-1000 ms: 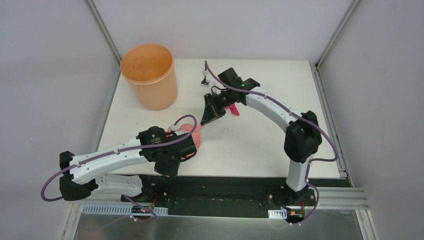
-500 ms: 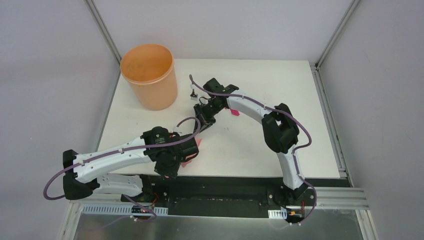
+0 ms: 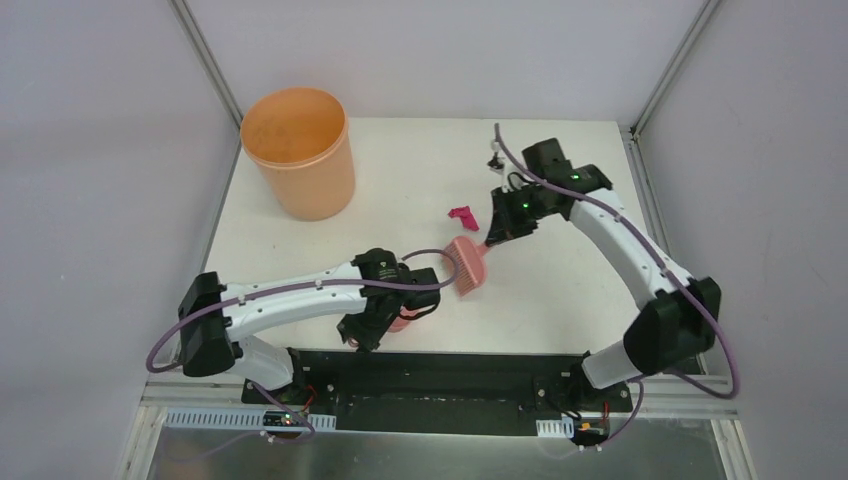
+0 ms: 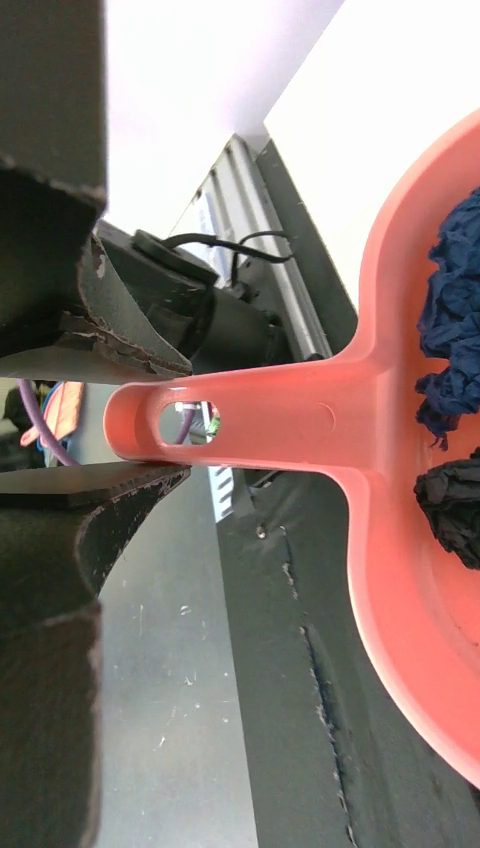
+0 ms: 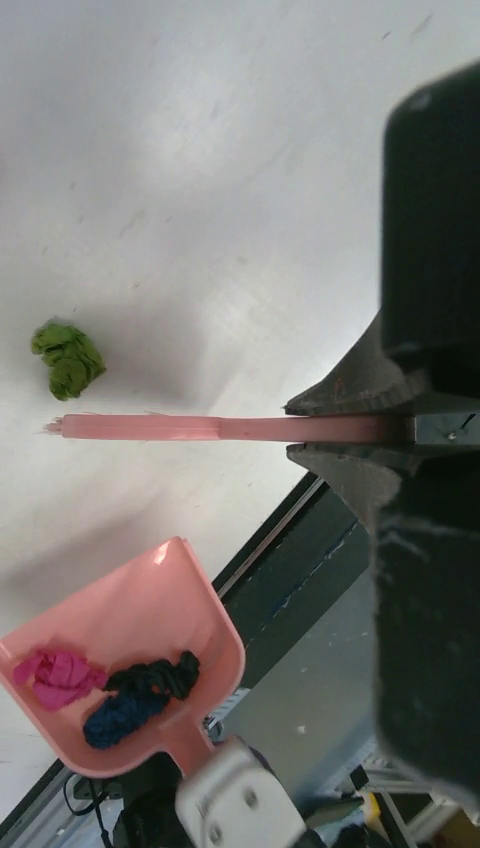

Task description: Sweep away the paper scraps from the table

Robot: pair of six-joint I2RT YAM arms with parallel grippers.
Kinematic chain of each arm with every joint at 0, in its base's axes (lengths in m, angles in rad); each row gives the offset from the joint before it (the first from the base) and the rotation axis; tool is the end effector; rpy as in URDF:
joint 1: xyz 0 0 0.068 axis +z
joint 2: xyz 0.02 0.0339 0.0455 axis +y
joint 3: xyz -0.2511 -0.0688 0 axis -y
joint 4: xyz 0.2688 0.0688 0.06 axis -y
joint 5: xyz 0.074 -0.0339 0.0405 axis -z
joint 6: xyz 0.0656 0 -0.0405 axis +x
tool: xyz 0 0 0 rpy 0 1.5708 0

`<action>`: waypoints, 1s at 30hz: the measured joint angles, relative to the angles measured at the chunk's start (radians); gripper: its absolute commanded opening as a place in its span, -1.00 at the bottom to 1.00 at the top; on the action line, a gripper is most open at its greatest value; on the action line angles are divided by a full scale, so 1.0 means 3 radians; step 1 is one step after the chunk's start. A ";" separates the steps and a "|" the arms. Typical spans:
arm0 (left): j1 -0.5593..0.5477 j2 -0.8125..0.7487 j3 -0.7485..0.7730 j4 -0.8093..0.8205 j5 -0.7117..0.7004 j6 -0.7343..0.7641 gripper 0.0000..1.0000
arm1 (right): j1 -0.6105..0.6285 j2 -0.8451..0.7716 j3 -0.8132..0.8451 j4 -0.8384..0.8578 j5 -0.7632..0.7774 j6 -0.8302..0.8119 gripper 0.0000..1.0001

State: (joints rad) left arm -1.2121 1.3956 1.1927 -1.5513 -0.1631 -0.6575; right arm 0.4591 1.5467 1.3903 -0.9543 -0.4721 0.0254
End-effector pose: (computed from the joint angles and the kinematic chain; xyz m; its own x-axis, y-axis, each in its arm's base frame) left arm 0.0894 -0.2082 0.2290 -0.8442 0.5340 0.0468 0.5286 0.8149 0.2378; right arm 0.2984 0.1808 0.2633 -0.8176 -0.3789 -0.4335 -0.5551 0.7188 0.4186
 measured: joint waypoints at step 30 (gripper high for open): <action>0.0000 0.0960 0.0210 0.0722 0.0333 0.1016 -1.00 | -0.0422 -0.0422 0.0298 -0.0228 0.1156 -0.1401 -1.00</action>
State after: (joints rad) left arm -1.2121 1.6836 1.2556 -1.3346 -0.0631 -0.3527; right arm 0.3325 1.4200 1.4796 -1.0225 -0.1253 -0.3950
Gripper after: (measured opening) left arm 0.293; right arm 0.084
